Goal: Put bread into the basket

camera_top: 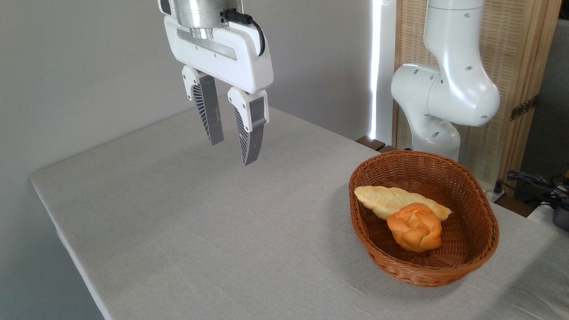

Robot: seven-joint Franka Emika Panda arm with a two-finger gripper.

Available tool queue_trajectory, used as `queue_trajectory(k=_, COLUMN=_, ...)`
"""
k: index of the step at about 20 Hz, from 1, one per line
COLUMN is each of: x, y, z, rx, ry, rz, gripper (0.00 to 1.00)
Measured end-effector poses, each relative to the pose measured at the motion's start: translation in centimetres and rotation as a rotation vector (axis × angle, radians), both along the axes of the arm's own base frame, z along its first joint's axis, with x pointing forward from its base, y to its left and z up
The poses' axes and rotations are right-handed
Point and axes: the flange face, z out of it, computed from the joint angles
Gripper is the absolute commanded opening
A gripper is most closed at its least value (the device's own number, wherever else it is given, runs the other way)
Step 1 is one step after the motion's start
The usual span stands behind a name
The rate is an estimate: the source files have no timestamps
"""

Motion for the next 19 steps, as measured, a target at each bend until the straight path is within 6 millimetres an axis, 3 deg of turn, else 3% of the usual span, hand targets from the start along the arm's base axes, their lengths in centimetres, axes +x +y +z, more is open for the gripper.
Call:
queue_trajectory(k=8, x=0.2, y=3.0, z=0.5, rx=0.028, ry=-0.01, rz=0.031, gripper=1.0)
queue_trajectory(k=19, x=0.2, y=2.9, z=0.3, rx=0.029, ry=0.008, rz=0.009, gripper=1.0)
